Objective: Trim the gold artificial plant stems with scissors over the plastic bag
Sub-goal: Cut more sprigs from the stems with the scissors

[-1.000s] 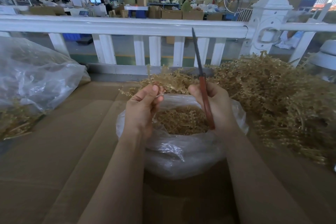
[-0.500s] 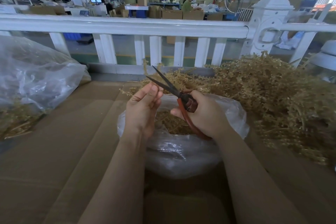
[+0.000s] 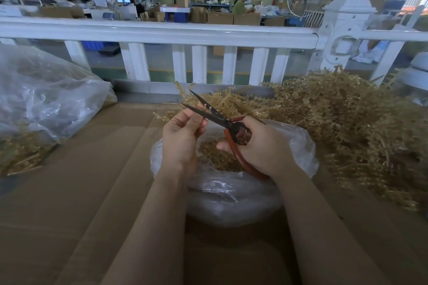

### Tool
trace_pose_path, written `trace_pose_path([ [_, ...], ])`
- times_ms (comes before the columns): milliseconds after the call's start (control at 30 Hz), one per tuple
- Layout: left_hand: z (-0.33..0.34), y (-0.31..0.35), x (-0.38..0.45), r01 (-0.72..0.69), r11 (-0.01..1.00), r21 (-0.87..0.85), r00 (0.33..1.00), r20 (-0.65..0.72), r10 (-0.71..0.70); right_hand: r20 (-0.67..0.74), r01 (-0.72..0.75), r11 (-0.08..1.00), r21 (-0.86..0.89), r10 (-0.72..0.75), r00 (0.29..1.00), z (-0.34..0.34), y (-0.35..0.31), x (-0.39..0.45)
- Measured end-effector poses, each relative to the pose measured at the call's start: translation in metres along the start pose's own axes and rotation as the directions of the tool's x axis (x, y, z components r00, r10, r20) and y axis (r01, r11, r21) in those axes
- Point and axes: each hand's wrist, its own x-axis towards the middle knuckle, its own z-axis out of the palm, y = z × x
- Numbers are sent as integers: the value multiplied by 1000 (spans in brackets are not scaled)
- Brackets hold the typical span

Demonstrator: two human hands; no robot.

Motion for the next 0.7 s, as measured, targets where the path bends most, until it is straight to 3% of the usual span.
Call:
trace_pose_path([
  [233, -2, -4, 2, -91, 990, 107, 996, -1, 92, -6, -21, 1000, -17, 21, 1000, 1, 1, 1],
  [500, -4, -4, 2, -115, 990, 78, 993, 3, 115, -67, -7, 993, -115, -1, 998, -3, -4, 0],
  [700, -5, -2, 1, -104, 993, 63, 995, 8, 103, -40, -27, 995, -101, 24, 999, -2, -4, 0],
])
